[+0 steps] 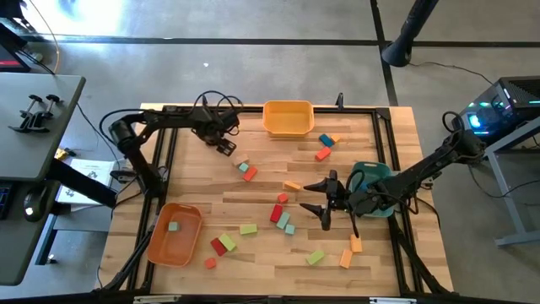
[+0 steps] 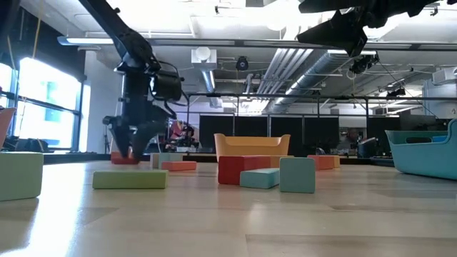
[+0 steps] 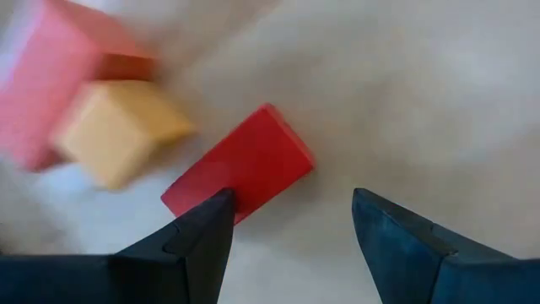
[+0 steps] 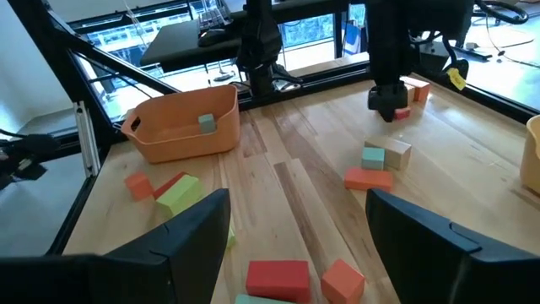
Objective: Sort blocks by size
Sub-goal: Put the red thin rectangular block into the yellow bin
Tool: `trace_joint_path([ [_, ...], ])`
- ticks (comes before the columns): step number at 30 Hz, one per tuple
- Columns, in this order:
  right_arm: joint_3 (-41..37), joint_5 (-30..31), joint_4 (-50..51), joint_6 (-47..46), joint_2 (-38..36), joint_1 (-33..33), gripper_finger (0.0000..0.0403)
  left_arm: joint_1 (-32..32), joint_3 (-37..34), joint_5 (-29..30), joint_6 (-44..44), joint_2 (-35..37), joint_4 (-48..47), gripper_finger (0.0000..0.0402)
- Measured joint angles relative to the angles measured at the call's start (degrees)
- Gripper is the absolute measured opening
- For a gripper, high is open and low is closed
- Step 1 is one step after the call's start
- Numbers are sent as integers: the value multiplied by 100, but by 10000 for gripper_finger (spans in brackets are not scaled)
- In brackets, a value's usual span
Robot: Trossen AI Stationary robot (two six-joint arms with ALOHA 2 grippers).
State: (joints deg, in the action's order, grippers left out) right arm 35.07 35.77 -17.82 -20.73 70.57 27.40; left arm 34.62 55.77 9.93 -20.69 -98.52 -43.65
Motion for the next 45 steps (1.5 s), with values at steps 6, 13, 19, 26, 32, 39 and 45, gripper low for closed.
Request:
trace_joint_path([
  [6,0,0,1,13,0,-10,272,-382,-24,-561,-67,376,145,225],
  [13,0,0,3,17,0,-15,272,-721,-49,-411,894,1047,108,225],
  [19,0,2,3,17,0,-15,272,-664,-695,-187,1857,1488,582,229],
  [26,0,2,3,20,0,-15,272,-340,-1554,-188,2465,1542,1957,266],
  [32,0,5,3,27,0,-18,272,-105,-1747,-183,2488,1420,2447,282],
  [39,0,26,13,31,0,-52,272,40,-1722,-262,2529,982,2451,276],
  [45,0,24,28,42,0,-52,272,-14,-1720,-513,2390,884,2437,202],
])
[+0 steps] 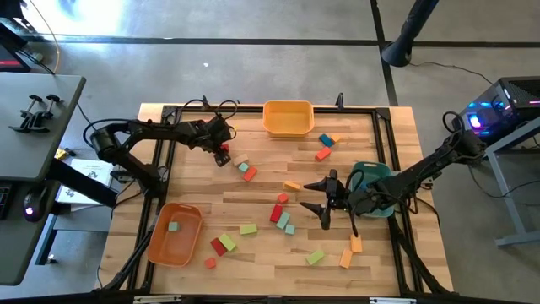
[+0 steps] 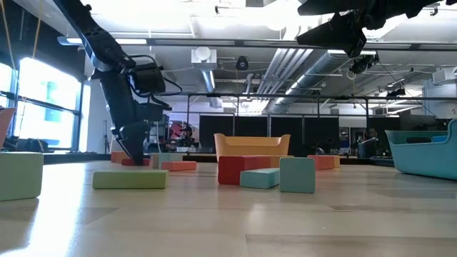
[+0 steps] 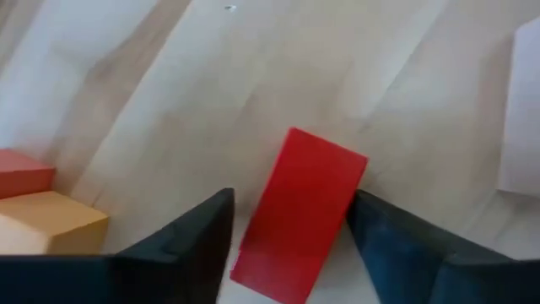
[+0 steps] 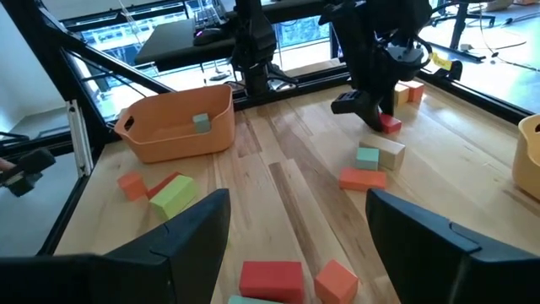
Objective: Sort blocks by size
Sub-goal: Put the red thin rectangular block into the yellow bin
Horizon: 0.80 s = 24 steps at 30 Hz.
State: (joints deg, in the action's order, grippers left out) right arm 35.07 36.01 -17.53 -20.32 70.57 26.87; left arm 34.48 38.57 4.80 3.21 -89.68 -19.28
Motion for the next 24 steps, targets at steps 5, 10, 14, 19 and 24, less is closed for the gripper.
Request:
trace_joint_path([
  [5,0,22,16,3,-121,167,272,-76,53,-143,3,4,-129,90],
  [10,0,306,329,41,-609,666,272,-561,423,227,3,113,-633,82],
  [14,0,1168,612,48,-996,1163,272,-1097,1316,412,-63,249,-695,82],
  [19,0,2094,755,131,-1108,1524,272,-1527,2845,523,-184,-61,-426,82],
  [24,0,2119,876,-26,-1089,1567,272,-1502,4584,612,258,-1131,-602,82],
])
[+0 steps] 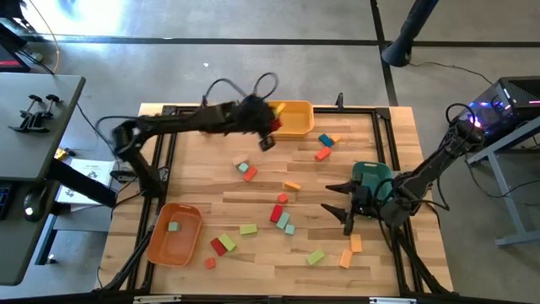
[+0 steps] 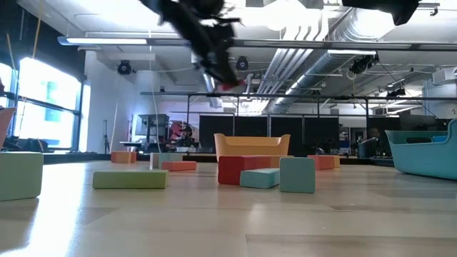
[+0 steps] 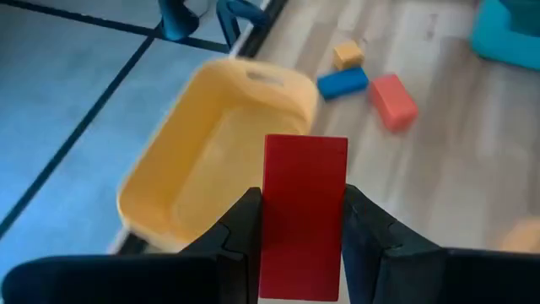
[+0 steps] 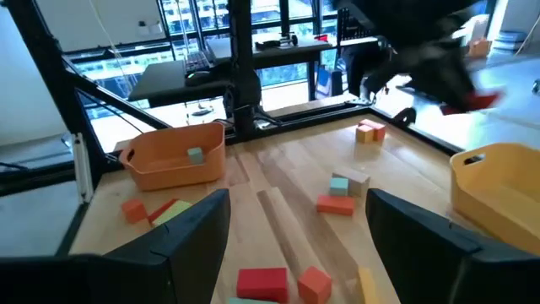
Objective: Sort blocks by size
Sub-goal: Put the red thin rectangular block into the yellow bin
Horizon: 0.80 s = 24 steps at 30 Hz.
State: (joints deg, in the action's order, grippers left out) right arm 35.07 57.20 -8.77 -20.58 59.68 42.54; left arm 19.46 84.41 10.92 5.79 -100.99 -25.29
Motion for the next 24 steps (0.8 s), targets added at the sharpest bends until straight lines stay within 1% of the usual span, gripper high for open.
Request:
trace_joint_path([
  [3,0,3,46,-40,22,-1,272,117,1012,-4,130,-896,-352,82],
  [5,0,26,47,-97,74,-2,272,205,1555,4,135,-1487,-690,82],
  [7,0,78,44,-249,165,-9,272,293,1879,34,183,-2033,-953,82],
  [10,0,85,54,-467,385,-9,272,449,2230,26,28,-2648,-1020,82],
  [13,0,85,36,-631,614,-9,272,582,2484,-116,-125,-2973,-1084,82],
  [15,0,92,35,-793,747,-9,272,643,2532,-106,-185,-3076,-1093,86],
  [21,0,117,-30,-1111,940,-9,272,841,2559,-77,-254,-3087,-1031,135],
  [24,0,131,-163,-1099,940,-7,272,957,2559,-346,-275,-3097,-1075,160],
])
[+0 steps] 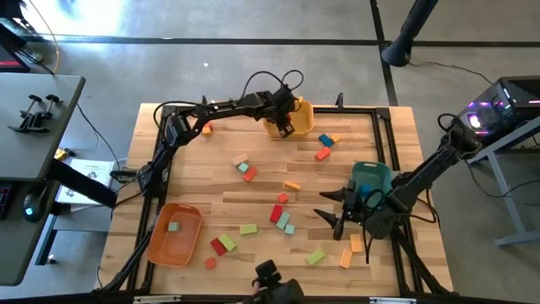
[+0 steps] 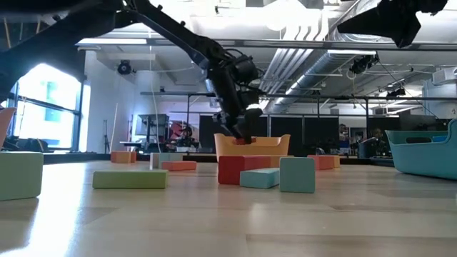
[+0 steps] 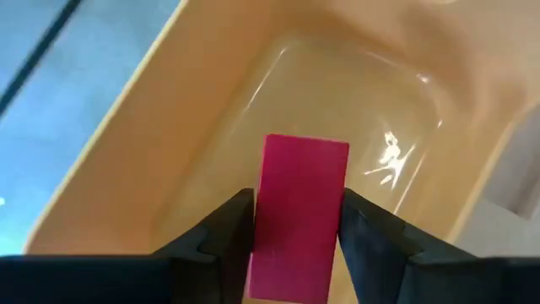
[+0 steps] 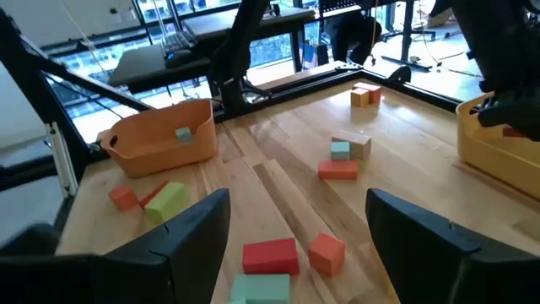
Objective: Sort blocks by size
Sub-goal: Put the red thin rectangular block into the yellow bin, then put the thick orange rectangular block into the blue bin
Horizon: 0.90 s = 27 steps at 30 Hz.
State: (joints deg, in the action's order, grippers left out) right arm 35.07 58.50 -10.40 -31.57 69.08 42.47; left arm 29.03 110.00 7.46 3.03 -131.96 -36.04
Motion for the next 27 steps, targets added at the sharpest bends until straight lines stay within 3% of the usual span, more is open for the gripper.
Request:
trace_joint_path([
  [5,0,-2,-106,46,0,1,272,136,-2,-558,-92,35,-88,196],
  [12,0,10,-64,57,17,1,272,79,-7,-616,-152,545,-452,207],
  [15,0,177,-50,74,141,1,272,-143,-379,-1549,384,1060,-81,194],
  [18,0,190,-61,52,399,-1,272,-512,-1211,-2367,500,1735,527,178],
  [23,0,215,-354,112,988,-122,272,-1356,-3188,-2242,309,3025,2285,152],
  [27,0,235,-753,771,1229,-667,272,-1985,-4775,-2131,-198,3876,4027,136],
])
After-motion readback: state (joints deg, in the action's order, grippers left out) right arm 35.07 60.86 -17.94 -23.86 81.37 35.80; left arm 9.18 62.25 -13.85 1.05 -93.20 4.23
